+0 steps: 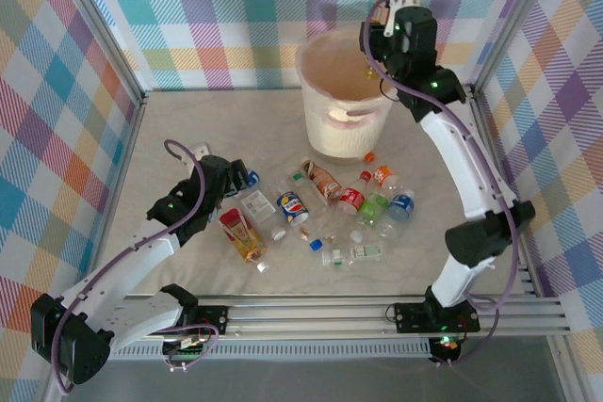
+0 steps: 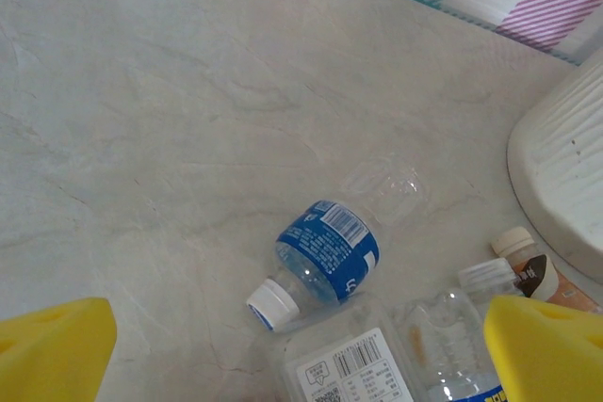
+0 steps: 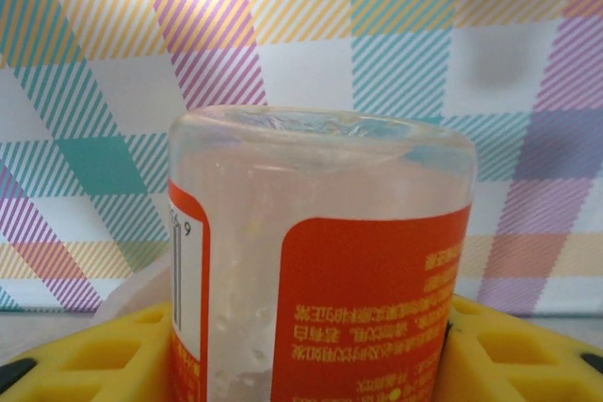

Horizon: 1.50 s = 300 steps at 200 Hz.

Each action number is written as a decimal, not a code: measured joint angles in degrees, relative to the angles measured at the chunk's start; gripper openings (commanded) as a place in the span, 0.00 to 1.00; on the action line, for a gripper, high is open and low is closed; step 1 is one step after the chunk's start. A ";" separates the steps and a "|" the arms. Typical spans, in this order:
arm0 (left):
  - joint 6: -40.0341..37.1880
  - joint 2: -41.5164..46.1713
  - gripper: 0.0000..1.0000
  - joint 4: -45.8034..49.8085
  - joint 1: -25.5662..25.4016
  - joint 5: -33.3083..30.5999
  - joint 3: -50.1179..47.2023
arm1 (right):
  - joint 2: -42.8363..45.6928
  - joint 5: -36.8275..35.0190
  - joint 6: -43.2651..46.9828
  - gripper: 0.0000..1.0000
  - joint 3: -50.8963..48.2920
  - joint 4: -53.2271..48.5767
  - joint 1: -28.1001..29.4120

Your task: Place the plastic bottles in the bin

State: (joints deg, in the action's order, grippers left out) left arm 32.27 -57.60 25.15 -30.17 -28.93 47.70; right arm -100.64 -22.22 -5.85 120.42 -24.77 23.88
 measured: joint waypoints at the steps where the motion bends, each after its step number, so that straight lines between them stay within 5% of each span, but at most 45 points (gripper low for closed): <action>1: 0.04 0.00 1.00 0.00 0.00 0.02 0.00 | -0.15 0.00 0.07 0.36 0.17 0.00 0.00; 75: 1.40 0.15 1.00 -0.20 0.00 1.36 -0.76 | -14.91 4.09 5.11 0.38 14.84 0.33 0.17; 300: 1.62 -0.42 1.00 0.57 0.00 0.98 -0.79 | -33.59 8.70 12.20 0.50 23.02 -9.29 -1.49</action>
State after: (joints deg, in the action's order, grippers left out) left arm 33.89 -58.02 25.71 -30.17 -27.94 46.92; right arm -134.23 -13.52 6.35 143.44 -34.06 22.39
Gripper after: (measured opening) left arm 0.999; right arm 0.558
